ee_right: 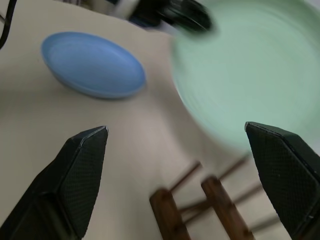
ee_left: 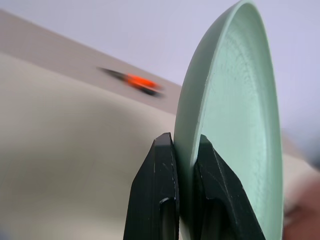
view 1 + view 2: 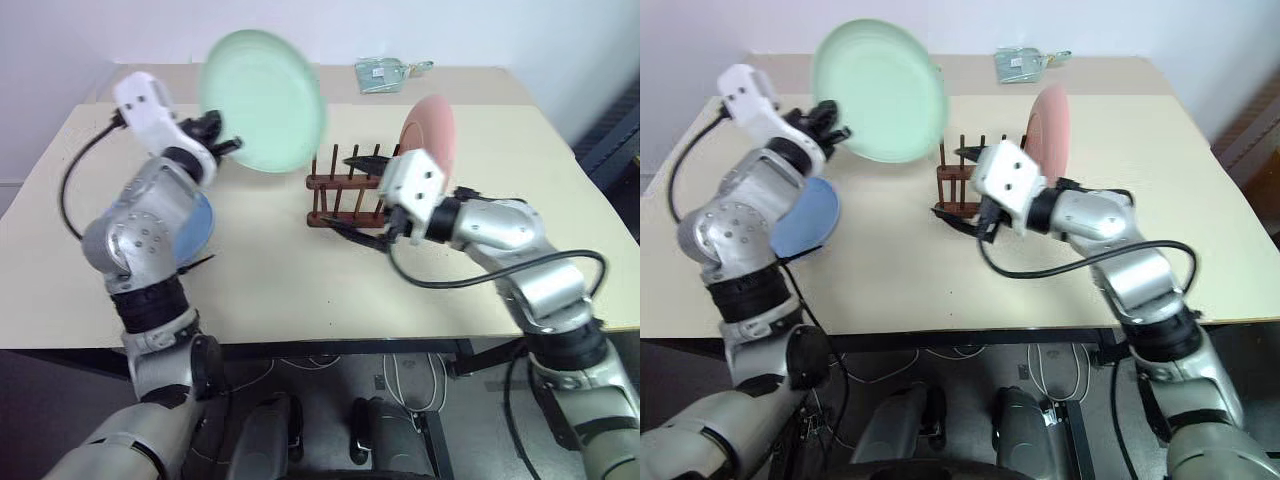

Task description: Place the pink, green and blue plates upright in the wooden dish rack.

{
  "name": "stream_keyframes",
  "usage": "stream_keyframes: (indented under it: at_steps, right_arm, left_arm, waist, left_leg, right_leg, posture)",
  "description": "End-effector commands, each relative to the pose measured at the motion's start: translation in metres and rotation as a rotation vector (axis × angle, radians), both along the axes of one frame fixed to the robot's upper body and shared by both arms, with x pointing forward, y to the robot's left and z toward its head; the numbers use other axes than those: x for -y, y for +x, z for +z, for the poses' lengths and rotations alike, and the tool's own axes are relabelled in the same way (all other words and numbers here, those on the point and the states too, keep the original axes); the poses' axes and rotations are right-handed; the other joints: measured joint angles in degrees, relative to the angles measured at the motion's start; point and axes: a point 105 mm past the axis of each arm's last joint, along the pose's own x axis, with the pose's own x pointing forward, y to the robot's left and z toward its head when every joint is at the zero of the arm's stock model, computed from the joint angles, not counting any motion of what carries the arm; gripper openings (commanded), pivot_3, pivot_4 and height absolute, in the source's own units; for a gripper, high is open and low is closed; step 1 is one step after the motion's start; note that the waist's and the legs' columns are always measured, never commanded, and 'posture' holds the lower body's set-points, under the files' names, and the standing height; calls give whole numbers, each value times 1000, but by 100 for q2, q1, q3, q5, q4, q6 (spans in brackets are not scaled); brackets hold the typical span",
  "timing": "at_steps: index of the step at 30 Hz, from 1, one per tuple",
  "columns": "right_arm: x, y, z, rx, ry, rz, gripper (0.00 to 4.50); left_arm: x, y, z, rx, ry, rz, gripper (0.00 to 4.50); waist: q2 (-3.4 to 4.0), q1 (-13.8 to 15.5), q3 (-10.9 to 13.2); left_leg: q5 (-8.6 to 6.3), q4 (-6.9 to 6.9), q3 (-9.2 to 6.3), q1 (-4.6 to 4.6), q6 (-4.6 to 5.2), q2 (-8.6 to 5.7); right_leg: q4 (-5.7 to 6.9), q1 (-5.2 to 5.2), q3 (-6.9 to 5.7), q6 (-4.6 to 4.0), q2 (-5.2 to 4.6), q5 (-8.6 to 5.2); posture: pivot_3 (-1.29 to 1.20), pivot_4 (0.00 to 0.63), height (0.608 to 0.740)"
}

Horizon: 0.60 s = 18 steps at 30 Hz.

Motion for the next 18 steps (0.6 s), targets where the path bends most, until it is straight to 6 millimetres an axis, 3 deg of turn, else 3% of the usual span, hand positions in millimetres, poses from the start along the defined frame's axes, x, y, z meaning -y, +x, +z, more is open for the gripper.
stream_keyframes:
  at_steps: [1,5,8,14,15,18]
  right_arm:
    - [-8,13,10,190,-60,-41,4500]
    - [-16,27,0,300,-154,-59,4500]
    - [-11,38,2,375,-174,-111,3675]
    - [-3,43,11,463,-167,-170,594]
    - [-1,42,13,473,-166,-177,59]
    - [2,41,17,505,-171,-196,0]
  left_arm:
    - [11,-18,19,41,-28,-33,49]
    - [19,-26,18,26,-24,-82,49]
    - [17,-26,15,7,-41,-80,0]
    - [17,-28,16,1,-97,-116,0]
    - [16,-28,18,11,-128,-129,379]
    - [5,-24,30,43,-228,-105,1685]
  waist:
    - [0,-2,0]
    - [0,-29,0]
    - [0,-16,0]
    - [0,-16,0]
    - [0,-22,0]
    - [1,-14,1]
  left_leg:
    - [0,0,0,0,0,0]
    - [4,-1,-1,1,-4,1]
    - [4,-1,0,2,-4,0]
    - [4,-1,-2,2,-5,0]
    - [4,-1,-1,3,-5,0]
    - [4,-1,-2,3,-6,0]
  right_leg:
    - [0,0,0,0,0,0]
    - [2,0,-1,0,7,0]
    - [1,3,-1,0,8,-1]
    - [-2,4,-1,0,9,-1]
    - [-1,4,-1,0,10,-1]
    - [-2,5,-1,0,11,-1]
  posture:
    - [0,150,740]
    - [0,150,740]
    - [0,150,740]
    - [0,150,740]
    - [0,150,740]
    - [0,150,740]
